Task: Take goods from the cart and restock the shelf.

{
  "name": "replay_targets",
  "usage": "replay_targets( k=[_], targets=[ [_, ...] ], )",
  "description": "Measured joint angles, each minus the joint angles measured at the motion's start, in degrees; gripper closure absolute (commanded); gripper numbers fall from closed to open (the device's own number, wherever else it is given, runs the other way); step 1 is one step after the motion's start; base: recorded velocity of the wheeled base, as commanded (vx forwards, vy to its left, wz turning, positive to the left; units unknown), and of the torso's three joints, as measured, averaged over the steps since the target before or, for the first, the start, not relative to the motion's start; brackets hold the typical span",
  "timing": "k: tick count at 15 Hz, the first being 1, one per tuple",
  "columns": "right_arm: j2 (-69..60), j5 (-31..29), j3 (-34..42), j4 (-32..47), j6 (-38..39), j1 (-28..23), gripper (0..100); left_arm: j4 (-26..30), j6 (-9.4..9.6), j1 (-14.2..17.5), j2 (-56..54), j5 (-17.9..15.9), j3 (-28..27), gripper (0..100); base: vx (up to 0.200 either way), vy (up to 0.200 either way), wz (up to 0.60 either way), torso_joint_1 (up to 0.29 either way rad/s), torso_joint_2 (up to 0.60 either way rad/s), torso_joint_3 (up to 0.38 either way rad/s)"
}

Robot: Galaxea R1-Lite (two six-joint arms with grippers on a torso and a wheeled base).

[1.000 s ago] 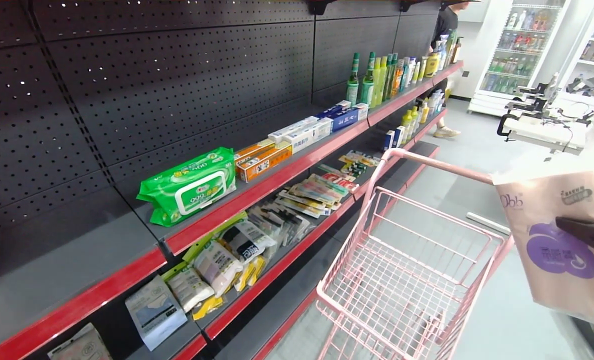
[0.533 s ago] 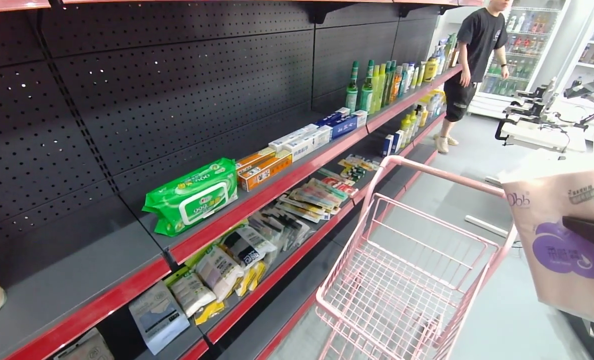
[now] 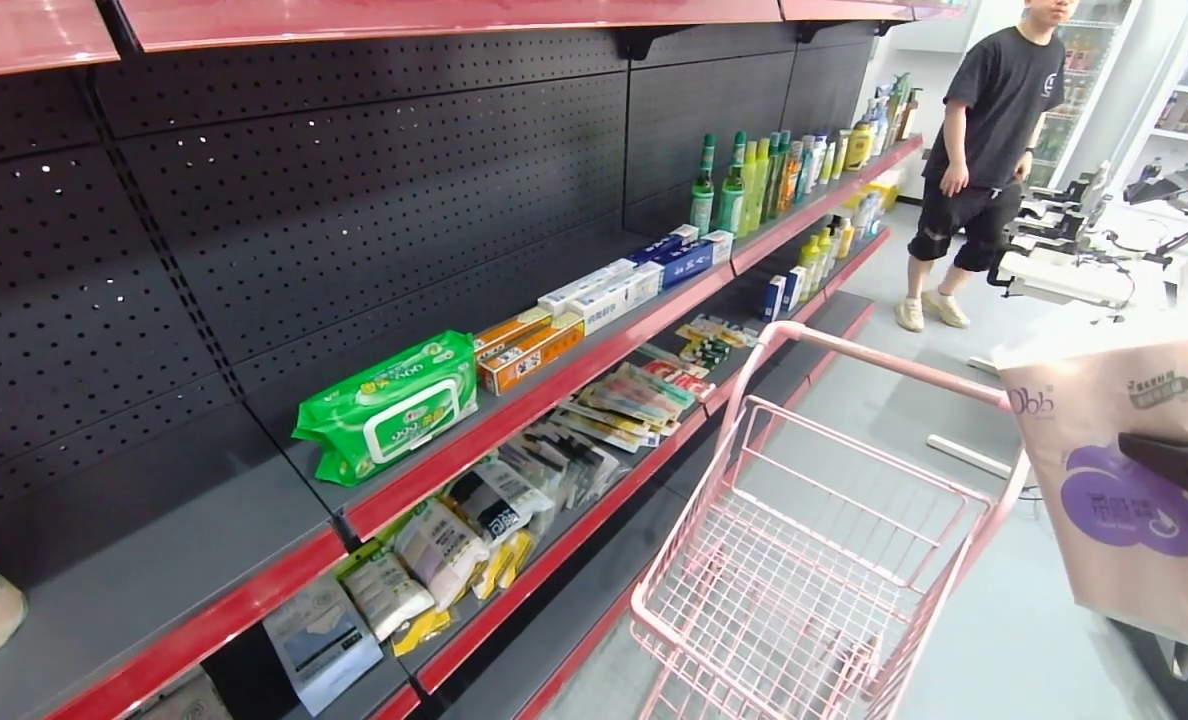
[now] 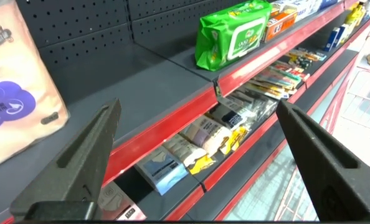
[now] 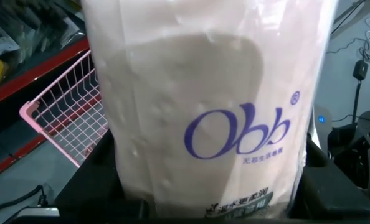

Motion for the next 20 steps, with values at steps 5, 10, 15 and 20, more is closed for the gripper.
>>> replay_targets(
  k=[5,10,15,20],
  targets=[
    [1.5,-0.4,0.1,-0.8,-3.1,-1.8,100,0.0,0.00,0.0,0.0,0.0,0.0,0,0.000,0.000,0.00,0.021,-0.05,-0.024],
    [0.7,-0.1,0.3,-0.9,-3.5,-2.4,100,0.0,-0.01,0.0,0.0,0.0,0.0,0,0.000,0.000,0.60,0.003,0.00,0.003],
    [0.0,0.0,0.3,-0.8,-3.6,-2.3,100,0.0,0.00,0.0,0.0,0.0,0.0,0,0.000,0.000,0.60,0.000,0.00,0.002],
    [-2.0,0.0,1.1,-0.7,-3.7,-2.3,100,0.0,0.00,0.0,0.0,0.0,0.0,0,0.000,0.000,0.60,0.002,0.00,0.003]
  ],
)
